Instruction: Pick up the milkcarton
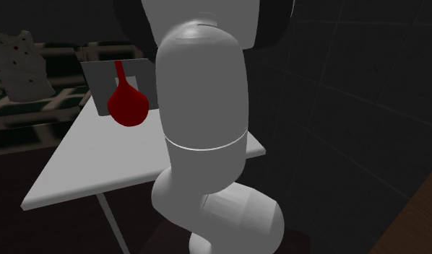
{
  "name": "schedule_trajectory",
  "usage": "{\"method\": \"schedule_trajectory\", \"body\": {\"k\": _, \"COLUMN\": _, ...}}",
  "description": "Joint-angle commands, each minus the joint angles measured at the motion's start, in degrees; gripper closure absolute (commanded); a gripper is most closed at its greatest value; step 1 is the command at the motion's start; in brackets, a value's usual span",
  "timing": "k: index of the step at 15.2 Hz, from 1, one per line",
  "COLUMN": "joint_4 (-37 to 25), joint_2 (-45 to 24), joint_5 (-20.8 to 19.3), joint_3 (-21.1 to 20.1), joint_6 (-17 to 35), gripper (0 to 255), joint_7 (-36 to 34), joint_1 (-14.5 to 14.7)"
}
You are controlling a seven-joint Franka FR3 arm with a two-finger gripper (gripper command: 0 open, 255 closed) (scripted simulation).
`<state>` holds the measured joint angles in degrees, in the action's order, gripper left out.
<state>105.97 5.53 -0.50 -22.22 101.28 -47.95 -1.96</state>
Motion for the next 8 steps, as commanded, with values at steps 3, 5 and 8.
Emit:
{"method": "schedule_trajectory", "body": {"k": 3, "joint_4": -10.66, "joint_2": -10.4, "joint_5": -2.97, "joint_3": -1.8, "joint_6": -0.92, "gripper": 0, "joint_7": -9.3, "joint_1": 1.13}}
{"method": "schedule_trajectory", "body": {"k": 5, "joint_4": -16.56, "joint_2": -15.64, "joint_5": -4.64, "joint_3": -2.07, "joint_6": -1.89, "gripper": 0, "joint_7": -13.39, "joint_1": 2.23}}
{"method": "schedule_trajectory", "body": {"k": 8, "joint_4": -15.09, "joint_2": -15.7, "joint_5": -4.63, "joint_3": -1.88, "joint_6": -0.35, "gripper": 0, "joint_7": -13.53, "joint_1": 2.33}}
